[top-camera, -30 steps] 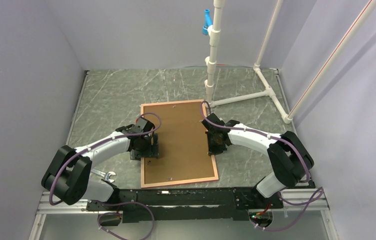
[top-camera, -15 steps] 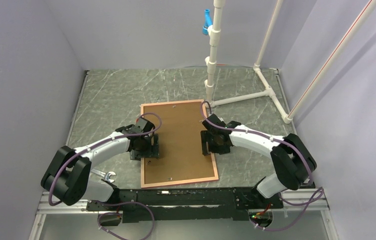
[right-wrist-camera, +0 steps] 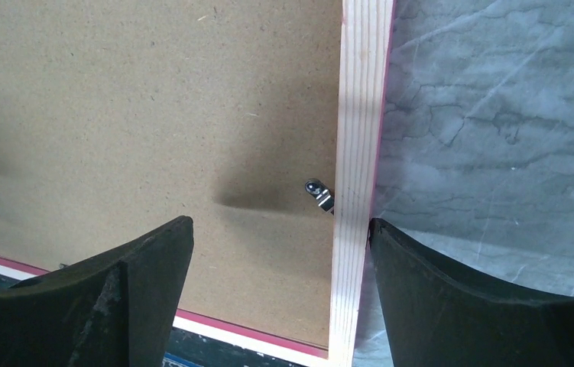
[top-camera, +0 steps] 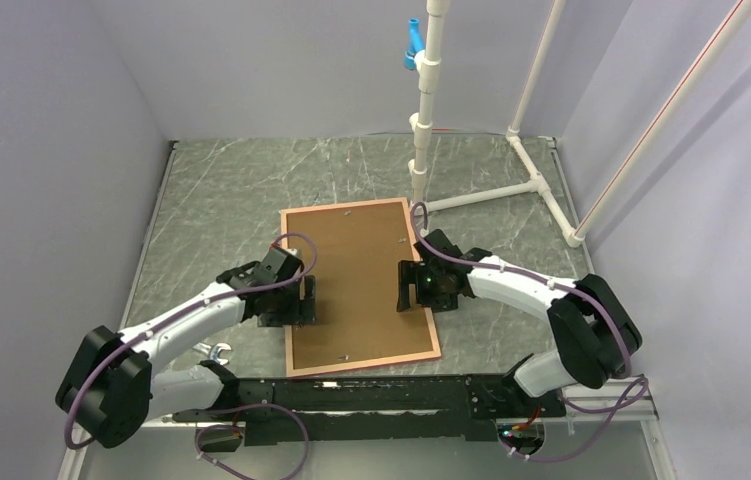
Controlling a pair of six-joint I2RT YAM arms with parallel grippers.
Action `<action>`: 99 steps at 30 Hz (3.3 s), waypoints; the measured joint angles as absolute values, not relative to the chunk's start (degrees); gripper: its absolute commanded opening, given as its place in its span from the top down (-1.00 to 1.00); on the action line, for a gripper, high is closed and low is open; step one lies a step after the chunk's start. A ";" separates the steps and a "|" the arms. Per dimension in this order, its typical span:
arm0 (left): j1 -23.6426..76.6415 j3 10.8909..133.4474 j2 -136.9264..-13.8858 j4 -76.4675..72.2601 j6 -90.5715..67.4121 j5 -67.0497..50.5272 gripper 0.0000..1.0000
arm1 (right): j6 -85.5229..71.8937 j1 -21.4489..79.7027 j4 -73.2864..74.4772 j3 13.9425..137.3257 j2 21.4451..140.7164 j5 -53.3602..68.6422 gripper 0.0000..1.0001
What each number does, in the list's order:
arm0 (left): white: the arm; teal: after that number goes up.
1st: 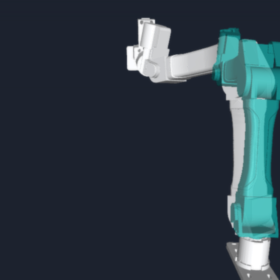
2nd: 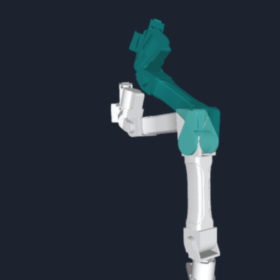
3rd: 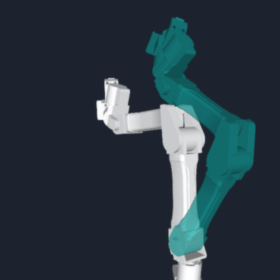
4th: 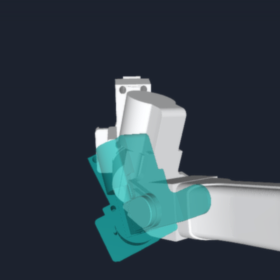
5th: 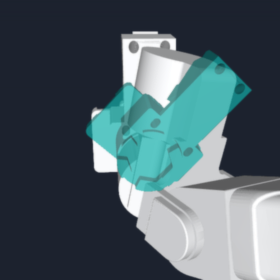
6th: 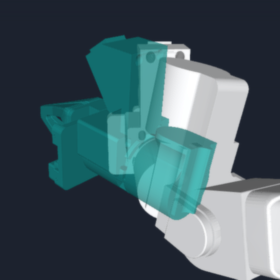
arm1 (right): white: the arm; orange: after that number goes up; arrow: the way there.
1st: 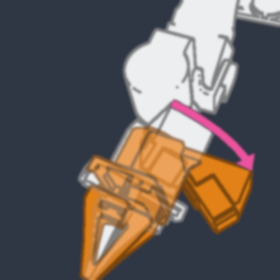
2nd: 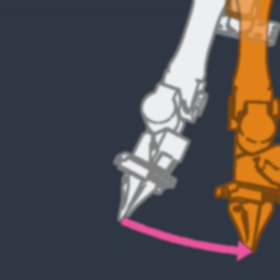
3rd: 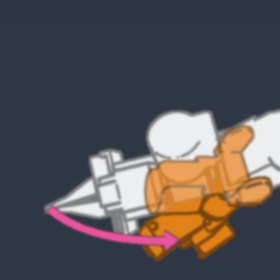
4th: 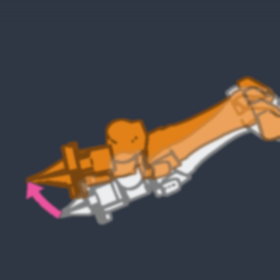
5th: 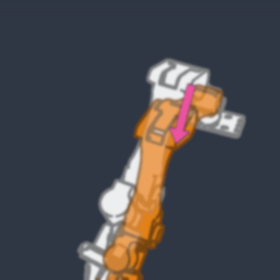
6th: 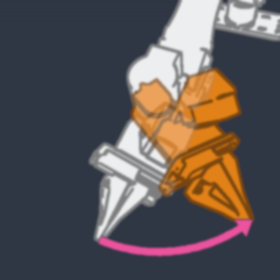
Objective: Put the photo into the frame
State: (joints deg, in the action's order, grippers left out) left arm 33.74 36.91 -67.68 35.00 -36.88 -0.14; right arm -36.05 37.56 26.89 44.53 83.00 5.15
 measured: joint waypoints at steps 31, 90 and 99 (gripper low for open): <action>34.28 32.77 -68.05 36.29 -43.57 4.64 1.00 | -36.12 37.19 25.36 44.03 84.66 6.33 -0.71; 35.64 32.80 -69.01 31.48 -39.92 10.09 0.05 | -36.21 37.50 22.41 43.94 85.52 8.29 -0.68; 34.96 33.74 -68.99 34.30 -39.81 12.38 0.57 | -36.21 37.50 22.65 44.25 85.82 8.29 -0.68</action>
